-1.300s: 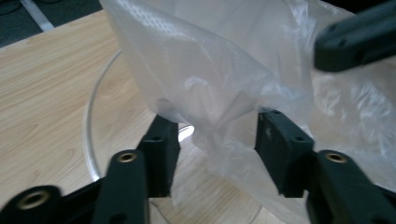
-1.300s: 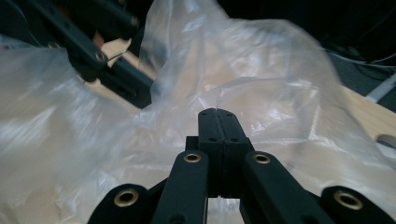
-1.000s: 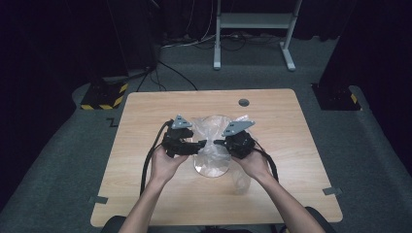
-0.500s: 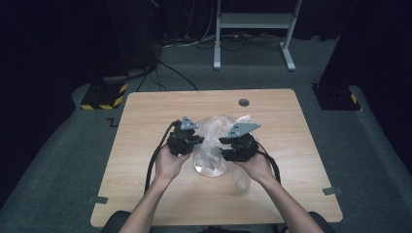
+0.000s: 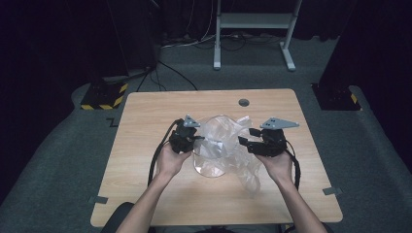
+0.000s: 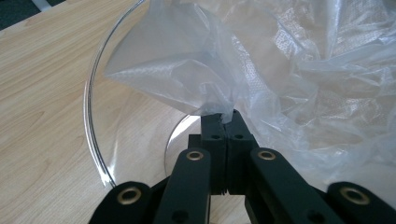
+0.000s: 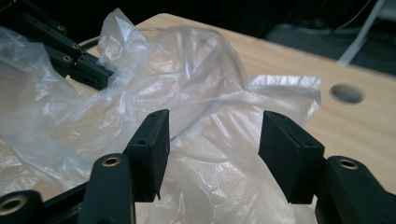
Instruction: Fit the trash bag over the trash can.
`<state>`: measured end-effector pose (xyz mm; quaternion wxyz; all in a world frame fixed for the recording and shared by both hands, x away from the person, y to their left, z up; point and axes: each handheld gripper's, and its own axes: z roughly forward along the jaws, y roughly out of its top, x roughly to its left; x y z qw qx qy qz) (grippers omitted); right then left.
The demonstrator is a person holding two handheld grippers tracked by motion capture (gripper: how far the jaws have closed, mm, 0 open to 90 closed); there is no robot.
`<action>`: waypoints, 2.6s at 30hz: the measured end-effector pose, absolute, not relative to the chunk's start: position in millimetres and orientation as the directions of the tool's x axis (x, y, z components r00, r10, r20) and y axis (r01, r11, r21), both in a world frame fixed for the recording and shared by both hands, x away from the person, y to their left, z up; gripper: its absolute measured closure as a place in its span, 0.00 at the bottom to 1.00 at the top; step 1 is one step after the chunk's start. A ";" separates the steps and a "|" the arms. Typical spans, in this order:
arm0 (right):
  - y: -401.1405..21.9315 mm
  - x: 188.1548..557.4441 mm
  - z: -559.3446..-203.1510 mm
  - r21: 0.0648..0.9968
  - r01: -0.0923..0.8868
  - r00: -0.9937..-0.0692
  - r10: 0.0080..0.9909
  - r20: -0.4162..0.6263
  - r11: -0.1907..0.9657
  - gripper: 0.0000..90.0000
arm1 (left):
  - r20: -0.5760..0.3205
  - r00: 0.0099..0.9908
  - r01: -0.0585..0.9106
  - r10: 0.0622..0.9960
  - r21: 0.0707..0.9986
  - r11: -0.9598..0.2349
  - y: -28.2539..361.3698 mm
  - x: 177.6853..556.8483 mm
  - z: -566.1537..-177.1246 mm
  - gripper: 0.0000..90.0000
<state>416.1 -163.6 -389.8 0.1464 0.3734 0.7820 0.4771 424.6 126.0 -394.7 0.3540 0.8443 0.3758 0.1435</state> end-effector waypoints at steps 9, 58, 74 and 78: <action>-160.5 423.1 -399.4 0.851 0.464 -0.721 0.663 0.202 0.245 0.97 | -0.032 0.685 0.532 0.728 0.705 -0.469 125.5 421.8 -396.9 0.96; -146.4 397.7 -368.4 0.901 0.297 -0.749 0.662 0.015 0.315 0.61 | -0.015 0.631 0.499 0.776 0.774 -0.391 137.7 420.6 -392.1 0.64; -139.2 423.2 -385.7 0.880 0.339 -0.777 0.626 0.063 0.333 1.00 | -0.074 0.640 0.489 0.765 0.807 -0.331 148.0 409.9 -387.1 0.54; -123.3 430.9 -387.6 0.859 0.338 -0.805 0.591 0.052 0.384 1.00 | -0.096 0.628 0.489 0.772 0.821 -0.296 157.2 400.8 -381.4 0.53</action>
